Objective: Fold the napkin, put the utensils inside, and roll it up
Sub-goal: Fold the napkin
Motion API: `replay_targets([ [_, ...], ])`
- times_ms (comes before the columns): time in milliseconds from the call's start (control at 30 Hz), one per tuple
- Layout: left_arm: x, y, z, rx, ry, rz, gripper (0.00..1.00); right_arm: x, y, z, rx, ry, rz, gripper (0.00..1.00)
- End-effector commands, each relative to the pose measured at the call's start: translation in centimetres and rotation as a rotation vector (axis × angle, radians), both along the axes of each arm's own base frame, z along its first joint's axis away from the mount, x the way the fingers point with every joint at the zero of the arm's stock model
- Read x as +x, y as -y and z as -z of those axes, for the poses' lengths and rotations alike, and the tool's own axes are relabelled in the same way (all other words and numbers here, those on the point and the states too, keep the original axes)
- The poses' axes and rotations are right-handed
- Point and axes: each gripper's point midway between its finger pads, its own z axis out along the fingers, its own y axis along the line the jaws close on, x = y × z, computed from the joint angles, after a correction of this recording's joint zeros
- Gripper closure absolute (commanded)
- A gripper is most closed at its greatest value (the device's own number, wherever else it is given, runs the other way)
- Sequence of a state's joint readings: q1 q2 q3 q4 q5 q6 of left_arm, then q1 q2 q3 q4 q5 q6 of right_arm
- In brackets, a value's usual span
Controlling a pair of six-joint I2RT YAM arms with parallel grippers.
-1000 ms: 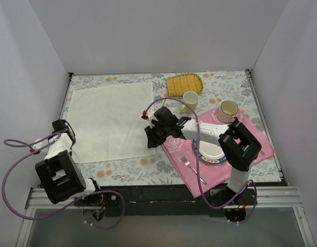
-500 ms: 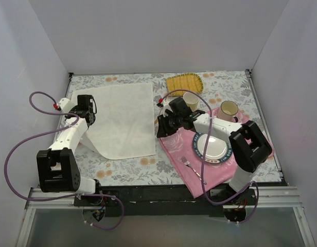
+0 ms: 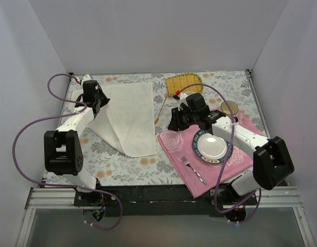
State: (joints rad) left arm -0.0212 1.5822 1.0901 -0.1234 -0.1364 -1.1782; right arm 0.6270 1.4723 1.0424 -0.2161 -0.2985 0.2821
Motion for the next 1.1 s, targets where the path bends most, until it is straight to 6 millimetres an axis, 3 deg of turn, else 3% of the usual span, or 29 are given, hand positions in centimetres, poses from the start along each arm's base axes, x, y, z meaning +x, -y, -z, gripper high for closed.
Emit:
replay_targets([
  [0, 2.9, 4.2, -2.0, -0.064, 0.081, 0.185, 1.0, 0.3, 1.4, -1.0, 0.003, 0.029, 0.046, 0.64],
  [33, 3.7, 4.7, -2.6, -0.067, 0.094, 0.205, 1.0, 0.3, 1.5, -1.1, 0.005, 0.033, 0.048, 0.64],
  [300, 7.2, 8.2, -0.7, -0.063, 0.081, 0.298, 1.0, 1.3, 2.7, -1.0, 0.0, 0.049, 0.061, 0.64],
  [500, 9.6, 10.3, -1.1, -0.049, 0.105, 0.327, 1.0, 2.6, 2.6, -1.1, 0.018, 0.05, 0.061, 0.64],
  [600, 10.9, 11.3, -0.4, -0.043, 0.094, 0.327, 1.0, 3.1, 2.5, -0.7, 0.023, 0.036, 0.054, 0.64],
  [633, 11.4, 11.6, 0.8, -0.046, 0.074, 0.328, 1.0, 3.2, 2.4, -0.5, 0.024, 0.029, 0.051, 0.64],
  [700, 12.1, 12.5, 0.6, -0.052, 0.08, 0.342, 1.0, 3.5, 2.6, -0.3, 0.022, 0.026, 0.054, 0.64],
  [733, 12.4, 12.7, 1.6, -0.051, 0.065, 0.34, 1.0, 3.6, 2.6, -0.2, 0.021, 0.023, 0.054, 0.64],
  [1067, 14.9, 15.8, 1.6, -0.021, 0.114, 0.406, 1.0, 4.8, 3.0, 0.7, 0.031, -0.005, 0.062, 0.64],
])
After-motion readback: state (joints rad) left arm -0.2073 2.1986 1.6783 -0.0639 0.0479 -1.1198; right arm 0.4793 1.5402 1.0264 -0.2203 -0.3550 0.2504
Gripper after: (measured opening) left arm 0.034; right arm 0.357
